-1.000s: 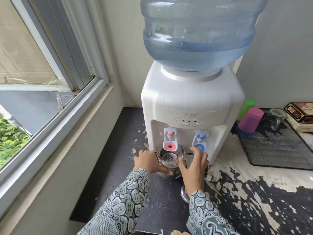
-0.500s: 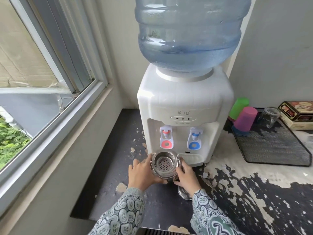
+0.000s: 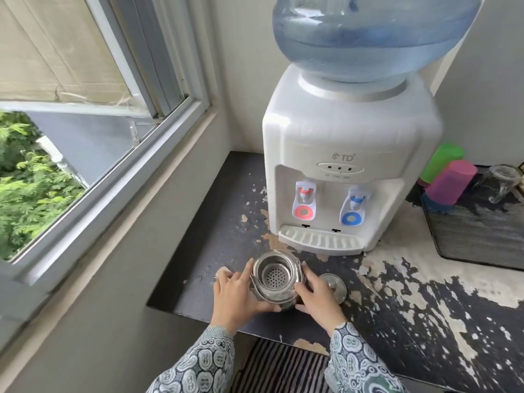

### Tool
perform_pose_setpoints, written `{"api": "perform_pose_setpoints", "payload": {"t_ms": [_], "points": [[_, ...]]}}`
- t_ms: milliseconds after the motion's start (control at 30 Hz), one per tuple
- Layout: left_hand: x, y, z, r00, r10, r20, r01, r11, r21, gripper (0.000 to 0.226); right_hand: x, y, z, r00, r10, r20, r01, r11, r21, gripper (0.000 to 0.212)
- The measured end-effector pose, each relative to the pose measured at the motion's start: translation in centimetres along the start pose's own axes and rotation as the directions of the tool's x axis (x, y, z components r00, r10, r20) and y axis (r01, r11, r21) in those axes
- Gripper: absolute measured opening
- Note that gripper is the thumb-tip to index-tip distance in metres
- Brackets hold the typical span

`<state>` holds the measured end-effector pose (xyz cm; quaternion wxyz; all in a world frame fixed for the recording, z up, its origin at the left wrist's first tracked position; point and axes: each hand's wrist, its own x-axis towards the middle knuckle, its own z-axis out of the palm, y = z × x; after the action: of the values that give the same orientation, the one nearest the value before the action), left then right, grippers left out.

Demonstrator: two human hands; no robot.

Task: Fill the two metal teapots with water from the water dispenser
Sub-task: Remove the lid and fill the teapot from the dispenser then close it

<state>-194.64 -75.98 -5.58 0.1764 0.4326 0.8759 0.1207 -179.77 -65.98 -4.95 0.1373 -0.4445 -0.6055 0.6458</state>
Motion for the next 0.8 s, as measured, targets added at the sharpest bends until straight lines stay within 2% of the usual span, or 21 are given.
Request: {"api": "perform_pose_setpoints", "payload": {"t_ms": [100,167,200,267,367,433,533,700,800], "points": [[-0.2,0.3,0.2,1.000,0.000,0.013,0.000,1.000,0.012,0.124,0.0,0.7,-0.3,0.999,0.031,0.030,-0.032,0.999,0.038,0.054],[-0.3,0.5,0.3,1.000,0.008,0.012,-0.008,0.999,0.035,0.123,0.0,1.0,-0.8,0.998,0.015,0.060,-0.014,1.000,-0.017,0.052],[-0.2,0.5,0.3,1.000,0.007,0.016,-0.008,0.999,0.045,0.123,-0.1,1.2,-1.2,0.999,-0.012,0.050,0.017,0.996,-0.085,0.050],[-0.2,0.5,0.4,1.000,0.001,0.024,-0.002,0.999,0.050,0.122,-0.3,1.5,-2.3,0.986,-0.144,-0.081,0.119,0.960,-0.254,0.040],[-0.4,0.6,0.3,0.999,-0.006,0.040,0.003,0.998,0.060,0.120,-0.4,2.4,-4.1,0.890,-0.359,-0.282,0.161,0.825,-0.542,0.030],[-0.4,1.0,0.2,0.998,-0.013,0.056,0.009,0.997,0.073,0.119,0.0,3.1,-5.1,0.880,-0.363,-0.307,0.091,0.761,-0.642,0.032],[-0.2,1.8,0.1,0.997,-0.019,0.079,0.016,0.999,0.043,0.118,0.6,4.1,-5.4,0.916,-0.298,-0.270,0.005,0.680,-0.734,0.032],[0.0,2.4,0.1,0.997,-0.022,0.080,0.018,0.998,0.053,0.117,1.2,4.7,-5.4,0.913,-0.295,-0.283,-0.008,0.678,-0.735,0.024],[0.0,2.2,0.2,0.997,-0.022,0.078,0.018,0.998,0.056,0.117,1.5,4.1,-5.9,0.864,-0.279,-0.419,0.016,0.847,-0.532,0.010]]}}
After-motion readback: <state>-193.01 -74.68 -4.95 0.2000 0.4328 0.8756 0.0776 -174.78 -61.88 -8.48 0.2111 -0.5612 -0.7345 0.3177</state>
